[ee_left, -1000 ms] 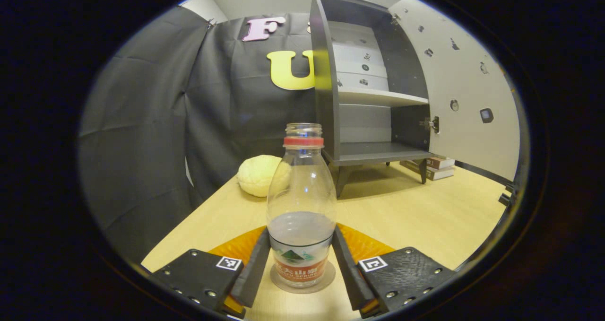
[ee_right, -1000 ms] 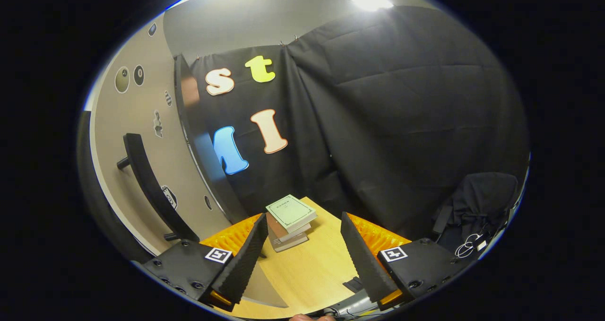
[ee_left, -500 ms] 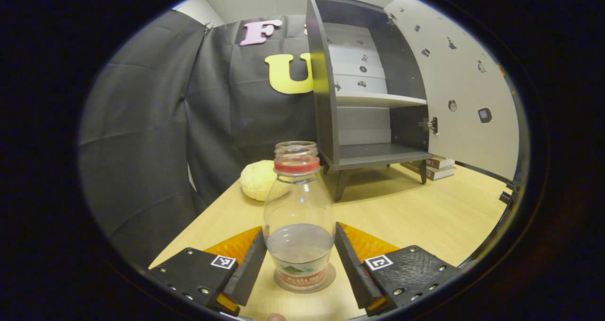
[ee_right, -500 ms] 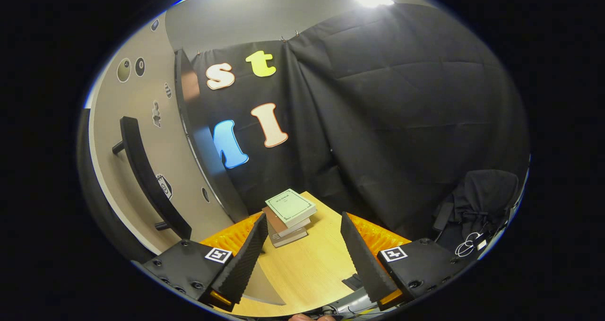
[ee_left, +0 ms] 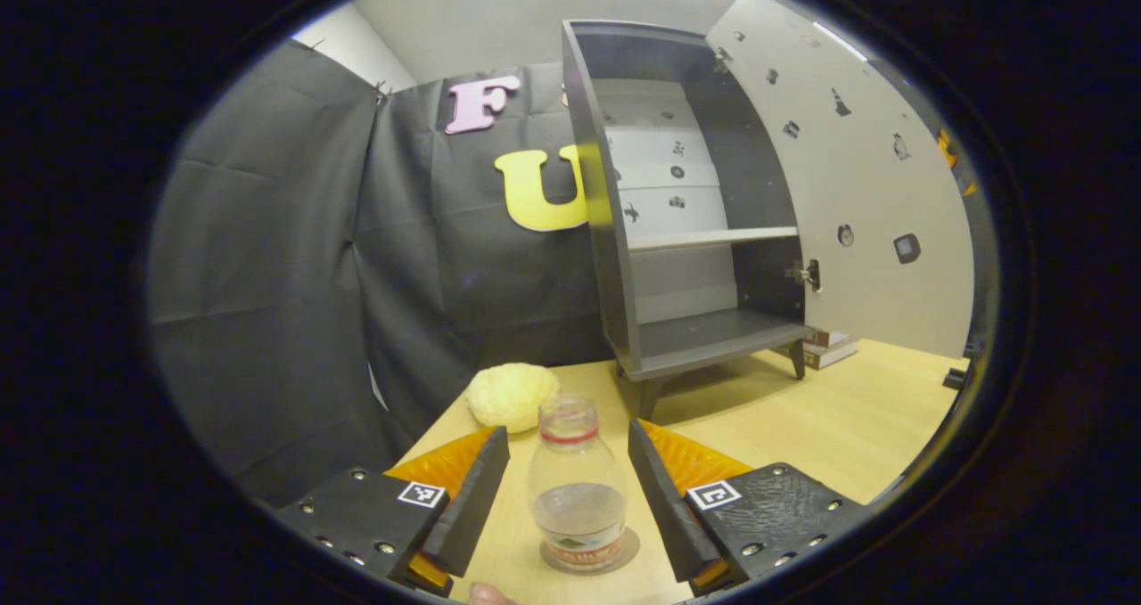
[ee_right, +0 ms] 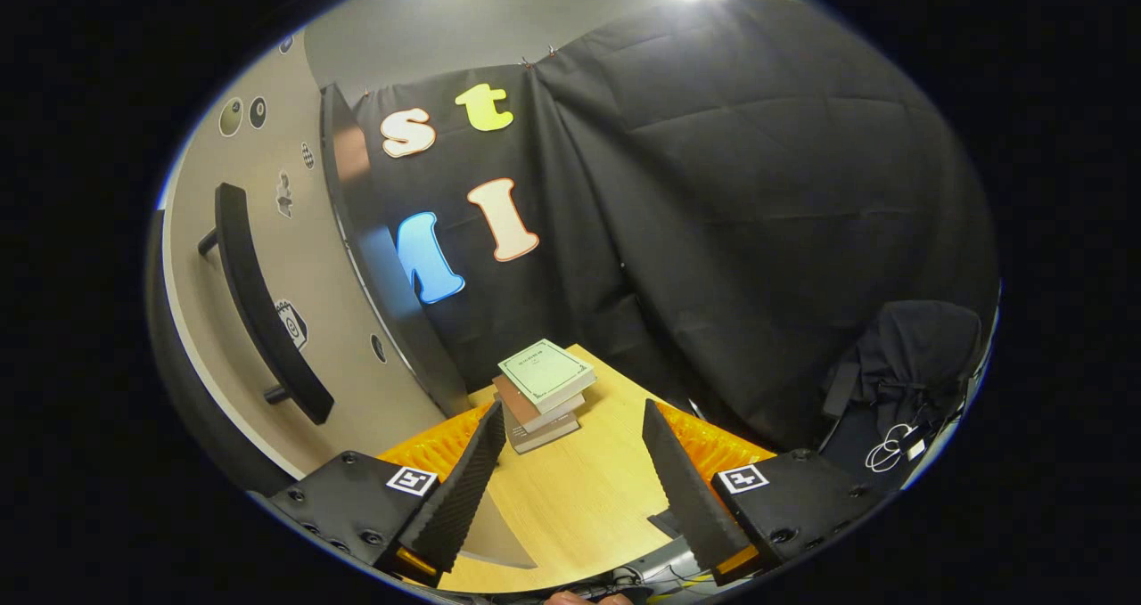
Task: Open the cabinet door with the right hand, grasp the bottle in the cabinet with the left hand and place it on the coaster, then close the cabinet door with the right hand.
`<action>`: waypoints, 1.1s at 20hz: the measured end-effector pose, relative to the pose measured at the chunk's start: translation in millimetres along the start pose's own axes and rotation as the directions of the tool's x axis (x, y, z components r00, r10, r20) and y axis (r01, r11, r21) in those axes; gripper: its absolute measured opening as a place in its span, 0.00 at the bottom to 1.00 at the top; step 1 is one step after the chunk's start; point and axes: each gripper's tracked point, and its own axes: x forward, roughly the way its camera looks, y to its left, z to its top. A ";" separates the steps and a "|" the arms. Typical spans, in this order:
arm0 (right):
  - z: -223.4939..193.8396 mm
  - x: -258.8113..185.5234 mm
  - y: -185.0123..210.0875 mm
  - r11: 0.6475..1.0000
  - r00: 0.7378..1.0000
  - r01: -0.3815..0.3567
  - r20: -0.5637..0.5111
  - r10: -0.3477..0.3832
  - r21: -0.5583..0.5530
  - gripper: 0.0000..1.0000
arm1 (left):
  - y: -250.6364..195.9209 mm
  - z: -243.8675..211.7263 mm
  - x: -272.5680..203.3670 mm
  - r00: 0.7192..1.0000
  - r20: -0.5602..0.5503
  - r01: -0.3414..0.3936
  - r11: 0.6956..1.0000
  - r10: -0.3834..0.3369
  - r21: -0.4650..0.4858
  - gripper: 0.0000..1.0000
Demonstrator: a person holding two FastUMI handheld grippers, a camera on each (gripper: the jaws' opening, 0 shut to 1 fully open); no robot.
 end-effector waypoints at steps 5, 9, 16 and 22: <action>-3.6 8.9 -8.2 0.999 1.000 -0.009 -0.002 0.009 0.052 0.98 | 2.1 65.9 -17.7 0.998 0.068 -0.012 1.000 0.013 -0.006 0.80; 16.5 33.5 -16.6 0.998 1.000 -0.018 0.023 0.017 0.067 0.98 | -8.3 116.3 -30.7 0.996 0.074 -0.039 0.999 0.039 -0.004 0.83; 30.5 42.0 -4.5 0.989 0.993 -0.116 0.011 0.117 -0.093 0.98 | -80.6 207.5 -38.8 0.999 0.044 -0.019 0.990 0.026 -0.143 0.83; 52.9 33.6 26.0 0.940 0.966 -0.248 0.011 0.258 -0.235 0.93 | -138.2 271.5 -35.3 0.997 0.055 0.056 0.989 -0.049 -0.135 0.80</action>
